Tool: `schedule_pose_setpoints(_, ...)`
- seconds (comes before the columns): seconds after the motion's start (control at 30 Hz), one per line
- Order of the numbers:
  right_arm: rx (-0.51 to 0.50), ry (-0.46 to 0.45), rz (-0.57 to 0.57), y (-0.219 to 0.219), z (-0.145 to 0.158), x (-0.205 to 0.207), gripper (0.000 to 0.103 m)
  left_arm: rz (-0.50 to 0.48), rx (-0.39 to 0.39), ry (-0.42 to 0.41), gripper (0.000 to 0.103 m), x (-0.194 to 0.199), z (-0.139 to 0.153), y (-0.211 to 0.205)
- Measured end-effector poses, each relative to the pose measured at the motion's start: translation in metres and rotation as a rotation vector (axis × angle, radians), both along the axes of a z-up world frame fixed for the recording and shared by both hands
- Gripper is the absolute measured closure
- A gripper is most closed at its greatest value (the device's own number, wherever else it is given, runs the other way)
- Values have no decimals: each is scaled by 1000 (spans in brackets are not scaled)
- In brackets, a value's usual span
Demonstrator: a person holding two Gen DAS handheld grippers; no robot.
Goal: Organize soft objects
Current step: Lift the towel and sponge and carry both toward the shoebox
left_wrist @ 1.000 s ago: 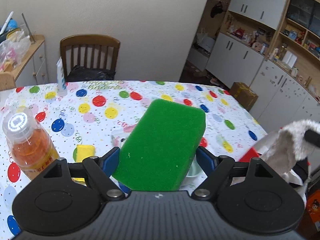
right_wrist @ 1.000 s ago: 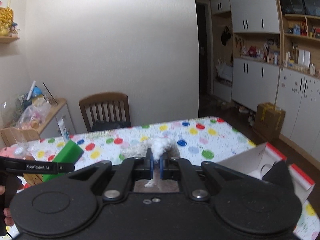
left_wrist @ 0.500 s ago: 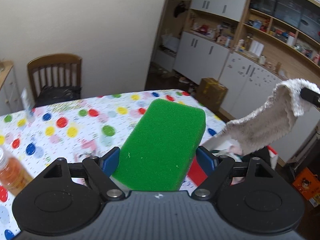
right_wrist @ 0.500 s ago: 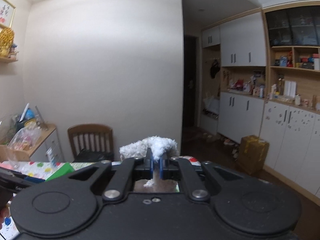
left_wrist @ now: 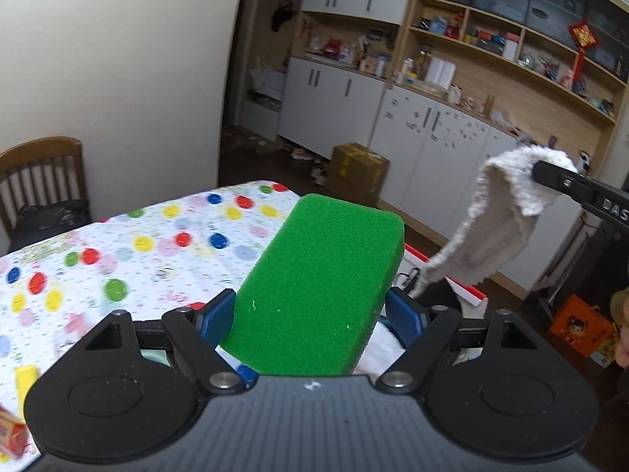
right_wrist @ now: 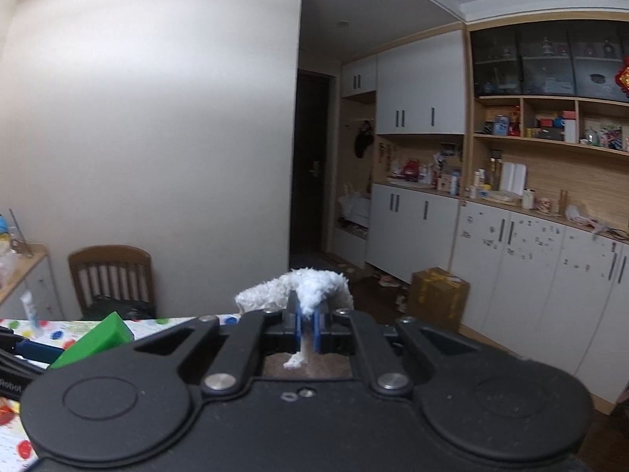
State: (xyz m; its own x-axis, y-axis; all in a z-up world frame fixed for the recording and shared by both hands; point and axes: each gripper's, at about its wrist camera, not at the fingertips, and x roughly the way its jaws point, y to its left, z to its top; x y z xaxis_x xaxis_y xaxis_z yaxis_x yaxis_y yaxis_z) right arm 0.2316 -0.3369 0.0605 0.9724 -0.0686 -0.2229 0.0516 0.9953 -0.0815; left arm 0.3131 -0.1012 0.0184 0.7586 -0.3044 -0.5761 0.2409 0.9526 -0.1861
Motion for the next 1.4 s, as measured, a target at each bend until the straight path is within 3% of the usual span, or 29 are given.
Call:
schedule_pose_setpoints(0.27,-50,6,-69,-23,-15,27,99,-56,37,19,21,20,-19,-54)
schedule_pose_setpoints(0.47,-25,63,-105,-38,-34,45,98,-88,69,40,21,33,-36,-82)
schedule_pose_setpoints(0.67,45,193,-115,-48,-71,59,98,-85,115,84,21,47,-60,-93)
schedule_pose_setpoints(0.87,46,311,-72,-38,-107,67,98,-78,151,98,21,54,-75,-96)
schedule_pose_setpoints(1.2,7,420,-9,-18,-139,60,96,-83,179,105,21,59,-82,-102)
schedule_pose_setpoints(1.4,6,444,7,-15,-146,59,86,-89,210,89,20,55,-85,-107)
